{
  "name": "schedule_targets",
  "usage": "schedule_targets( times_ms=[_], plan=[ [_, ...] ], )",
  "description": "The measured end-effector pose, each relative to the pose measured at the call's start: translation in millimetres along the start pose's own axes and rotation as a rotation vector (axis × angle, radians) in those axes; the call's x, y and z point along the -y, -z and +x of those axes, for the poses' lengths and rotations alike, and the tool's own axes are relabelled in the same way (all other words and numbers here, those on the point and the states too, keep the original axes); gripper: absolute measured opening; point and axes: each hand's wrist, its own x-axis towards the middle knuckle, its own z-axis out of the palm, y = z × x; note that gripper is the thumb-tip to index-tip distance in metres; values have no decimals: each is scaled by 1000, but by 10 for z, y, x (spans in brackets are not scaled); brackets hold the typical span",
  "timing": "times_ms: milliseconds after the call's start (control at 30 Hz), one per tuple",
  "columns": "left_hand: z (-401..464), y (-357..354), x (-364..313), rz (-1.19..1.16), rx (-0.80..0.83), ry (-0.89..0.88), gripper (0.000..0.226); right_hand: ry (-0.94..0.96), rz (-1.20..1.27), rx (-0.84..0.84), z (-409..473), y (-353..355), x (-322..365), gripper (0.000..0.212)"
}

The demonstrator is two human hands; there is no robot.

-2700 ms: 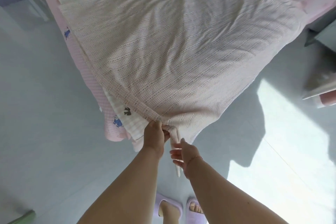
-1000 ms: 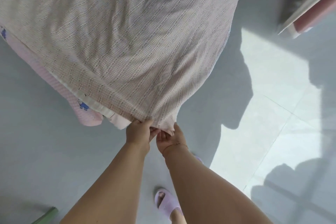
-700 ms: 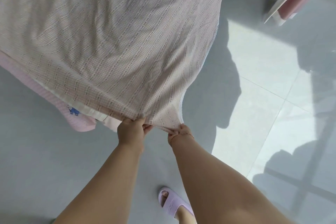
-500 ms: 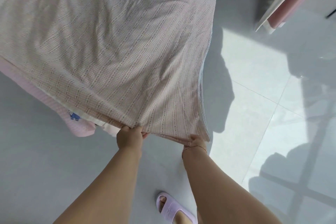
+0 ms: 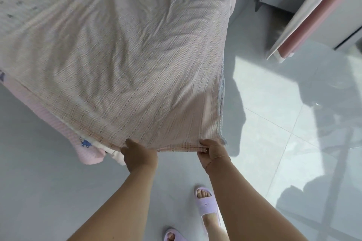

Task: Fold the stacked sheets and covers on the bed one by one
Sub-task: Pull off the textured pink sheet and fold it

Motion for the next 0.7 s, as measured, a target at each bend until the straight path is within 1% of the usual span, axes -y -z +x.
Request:
schedule_targets(
  times_ms=[33,67,100,133,167,200,233,267,300,367,400,467,600,700],
  plan=[
    [-78,42,-81,68,9,-185,47,7,-33,27,-23,-54,16,25],
    [-99,87,-192,92,82,-370,45,17,-71,55,-44,-148,40,26],
    [-159,128,-324,90,207,-500,45,27,-111,84,-65,-226,54,26],
    [-159,159,-434,61,348,-586,45,34,-155,112,-83,-323,67,24],
    [-177,199,-566,32,504,-591,46,38,-202,141,-102,-425,82,21],
    [-147,221,-675,-34,627,-563,47,49,-259,169,-111,-546,106,19],
    [-108,242,-769,-67,689,-557,50,69,-309,180,-124,-672,139,20],
    [-79,258,-840,-88,707,-590,50,94,-350,181,-141,-771,176,22],
    [-21,336,-924,-89,676,-627,48,110,-393,189,-170,-942,218,23],
    [86,448,-1026,-93,580,-682,34,121,-416,241,-210,-1177,291,28],
    [167,519,-1080,-99,515,-704,24,120,-431,268,-221,-1308,316,26],
    [298,672,-1158,-105,426,-719,9,122,-496,292,-272,-1562,336,15],
    [627,1026,-1346,-215,390,-689,12,180,-580,332,-419,-2165,296,16],
    [921,1329,-1427,-322,344,-703,8,273,-616,342,-546,-2627,162,18]
  ],
)
